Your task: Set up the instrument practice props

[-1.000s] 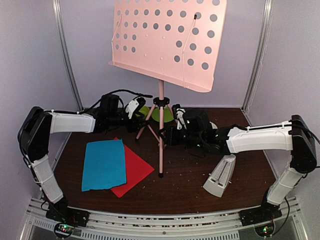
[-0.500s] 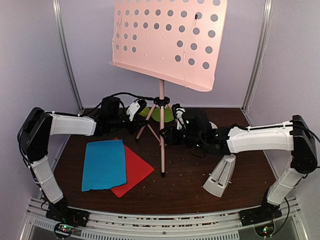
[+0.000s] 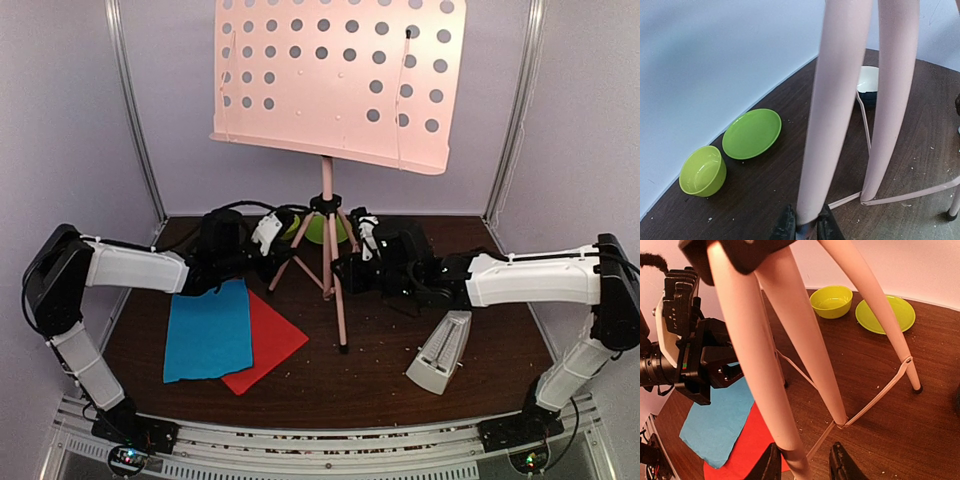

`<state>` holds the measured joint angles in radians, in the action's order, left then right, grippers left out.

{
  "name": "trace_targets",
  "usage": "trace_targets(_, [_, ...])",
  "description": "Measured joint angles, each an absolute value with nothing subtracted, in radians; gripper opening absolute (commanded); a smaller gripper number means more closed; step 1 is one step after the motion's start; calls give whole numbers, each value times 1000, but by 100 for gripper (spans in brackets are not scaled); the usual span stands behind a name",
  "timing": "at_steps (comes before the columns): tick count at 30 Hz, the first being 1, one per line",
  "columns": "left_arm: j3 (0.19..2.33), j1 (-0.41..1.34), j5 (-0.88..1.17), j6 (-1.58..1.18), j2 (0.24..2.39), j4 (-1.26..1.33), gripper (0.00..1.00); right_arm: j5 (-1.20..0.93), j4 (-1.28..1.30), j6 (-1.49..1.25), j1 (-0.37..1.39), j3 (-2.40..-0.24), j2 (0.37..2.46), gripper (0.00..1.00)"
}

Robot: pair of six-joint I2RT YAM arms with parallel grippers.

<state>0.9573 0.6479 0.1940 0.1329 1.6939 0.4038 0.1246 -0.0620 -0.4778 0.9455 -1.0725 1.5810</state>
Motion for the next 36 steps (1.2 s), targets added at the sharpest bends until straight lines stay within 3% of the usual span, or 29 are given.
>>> trace_targets(4, [931, 660, 186, 127, 1678, 422, 0, 125, -56, -461, 943, -1056, 1560, 32])
trace_targets(9, [929, 661, 196, 138, 1670, 408, 37, 125, -51, -440, 940, -1048, 1551, 32])
trace_targets(14, [941, 661, 224, 150, 1668, 369, 46, 127, -68, -422, 933, -1016, 1528, 43])
trace_targets(22, [1072, 656, 293, 202, 1744, 310, 45, 125, -76, -416, 924, -1003, 1525, 47])
trace_targets(30, [1107, 653, 308, 231, 1784, 260, 22, 124, -67, -419, 924, -1025, 1550, 41])
trace_targets(36, [1071, 653, 258, 223, 1771, 308, 8, 131, -41, -409, 924, -1072, 1589, 28])
